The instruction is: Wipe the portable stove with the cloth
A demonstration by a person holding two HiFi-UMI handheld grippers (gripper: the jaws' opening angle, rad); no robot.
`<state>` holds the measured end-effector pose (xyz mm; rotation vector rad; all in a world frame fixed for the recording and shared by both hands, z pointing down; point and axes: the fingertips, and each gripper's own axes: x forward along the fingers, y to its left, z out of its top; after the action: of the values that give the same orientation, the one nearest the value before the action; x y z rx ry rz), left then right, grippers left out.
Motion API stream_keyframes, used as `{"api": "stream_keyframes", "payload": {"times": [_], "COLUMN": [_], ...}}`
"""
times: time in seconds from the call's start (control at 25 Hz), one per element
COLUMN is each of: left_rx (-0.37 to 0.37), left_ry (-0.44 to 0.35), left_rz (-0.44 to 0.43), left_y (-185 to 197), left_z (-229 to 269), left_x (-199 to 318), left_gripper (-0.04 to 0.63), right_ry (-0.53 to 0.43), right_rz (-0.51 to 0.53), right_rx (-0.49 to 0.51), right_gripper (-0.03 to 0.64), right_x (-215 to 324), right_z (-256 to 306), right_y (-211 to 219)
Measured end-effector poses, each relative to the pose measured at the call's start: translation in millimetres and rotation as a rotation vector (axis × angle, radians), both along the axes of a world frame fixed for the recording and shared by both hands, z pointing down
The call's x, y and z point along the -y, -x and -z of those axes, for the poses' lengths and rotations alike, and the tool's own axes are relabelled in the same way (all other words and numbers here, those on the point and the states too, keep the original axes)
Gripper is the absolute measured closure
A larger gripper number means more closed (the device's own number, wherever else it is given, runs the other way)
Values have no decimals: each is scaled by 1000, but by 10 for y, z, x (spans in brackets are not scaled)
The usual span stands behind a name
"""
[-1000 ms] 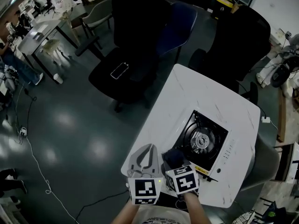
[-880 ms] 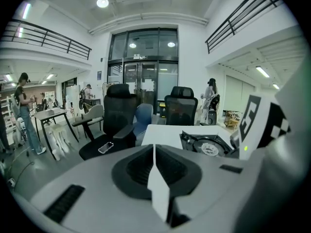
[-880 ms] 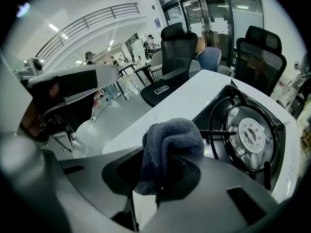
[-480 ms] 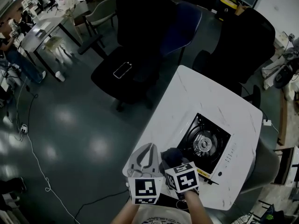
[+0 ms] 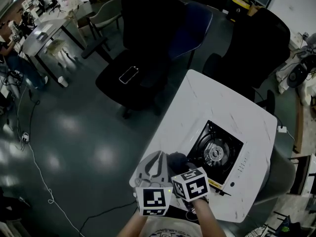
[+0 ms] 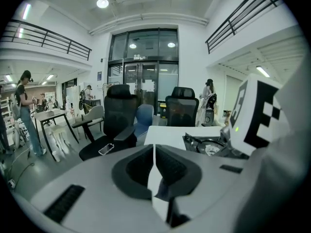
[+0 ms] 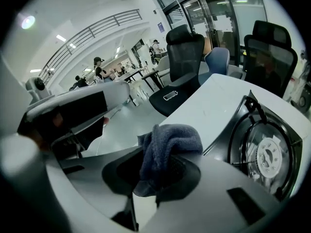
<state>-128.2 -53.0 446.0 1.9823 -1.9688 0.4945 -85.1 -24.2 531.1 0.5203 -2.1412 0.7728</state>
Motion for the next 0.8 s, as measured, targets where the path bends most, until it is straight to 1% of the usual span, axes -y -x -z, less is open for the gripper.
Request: {"api": "stream_keyframes", "payload": {"times": [0.2, 0.52, 0.8], "left_rx": [6, 8, 9], "left_ry": [-1, -4, -4], "left_rz": [4, 0, -3], "left_y": [22, -9, -35], "left_z": [12, 18, 12], "left_x": [25, 83, 160], "left_gripper": [572, 572, 572], "right_ry": [-33, -63, -110], "right_rz": [21, 83, 77], "right_rx": [-4, -65, -104], "right_gripper": [541, 541, 541], "right_x": [192, 501, 845], "right_z": [43, -12, -13], "right_y": [55, -50, -161]}}
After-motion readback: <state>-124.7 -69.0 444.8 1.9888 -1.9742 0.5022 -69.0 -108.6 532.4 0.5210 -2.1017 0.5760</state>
